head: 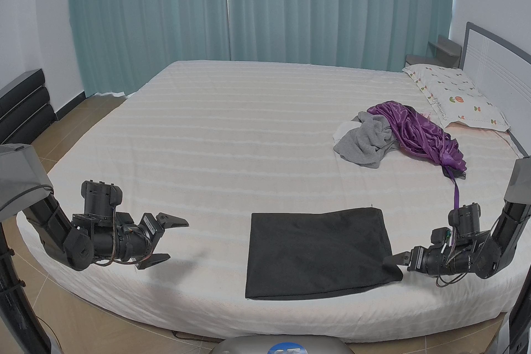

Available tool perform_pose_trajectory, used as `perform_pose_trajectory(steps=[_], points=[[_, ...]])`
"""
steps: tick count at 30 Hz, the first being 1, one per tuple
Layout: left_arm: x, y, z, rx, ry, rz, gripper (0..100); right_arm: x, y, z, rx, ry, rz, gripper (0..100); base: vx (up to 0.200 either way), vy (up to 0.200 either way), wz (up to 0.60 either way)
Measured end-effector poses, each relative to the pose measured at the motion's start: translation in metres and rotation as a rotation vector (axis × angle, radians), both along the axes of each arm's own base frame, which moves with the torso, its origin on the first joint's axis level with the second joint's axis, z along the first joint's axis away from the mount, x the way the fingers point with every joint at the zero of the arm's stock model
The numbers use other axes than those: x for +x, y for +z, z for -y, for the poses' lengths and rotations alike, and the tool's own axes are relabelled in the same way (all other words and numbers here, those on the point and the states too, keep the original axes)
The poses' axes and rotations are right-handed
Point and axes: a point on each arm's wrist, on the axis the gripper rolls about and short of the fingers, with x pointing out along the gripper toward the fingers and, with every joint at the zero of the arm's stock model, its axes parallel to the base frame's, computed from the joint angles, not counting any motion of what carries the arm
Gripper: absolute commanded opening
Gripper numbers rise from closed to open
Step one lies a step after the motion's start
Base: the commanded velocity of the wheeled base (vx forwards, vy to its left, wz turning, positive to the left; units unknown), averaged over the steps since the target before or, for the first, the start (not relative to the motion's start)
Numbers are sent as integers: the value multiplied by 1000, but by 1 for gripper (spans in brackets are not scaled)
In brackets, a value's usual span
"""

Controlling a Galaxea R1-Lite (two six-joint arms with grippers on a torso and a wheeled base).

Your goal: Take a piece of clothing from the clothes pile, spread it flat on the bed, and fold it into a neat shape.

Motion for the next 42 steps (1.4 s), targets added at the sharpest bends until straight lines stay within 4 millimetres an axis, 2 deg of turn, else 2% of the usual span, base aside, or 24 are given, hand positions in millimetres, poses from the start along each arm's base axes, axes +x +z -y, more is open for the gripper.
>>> perform_pose_trajectory(steps=[4,9,15,16,20,26,42], points=[[0,0,0,0,0,0,100,22,5,-4,72,-77,20,100,0,0,0],[0,0,0,0,0,1,100,63,8,-10,159,-159,65,100,0,0,0],[0,0,0,0,0,0,100,105,3,-16,206,-228,111,100,0,0,0],[0,0,0,0,0,0,100,111,2,-17,212,-240,115,0,0,0,0],[0,0,0,0,0,0,100,128,-6,-19,234,-271,123,0,0,0,0],[0,0,1,16,14,2,100,142,-12,-16,255,-317,138,0,0,0,0],[0,-2,3,25,16,-1,100,147,-14,-2,255,-358,140,0,0,0,0]])
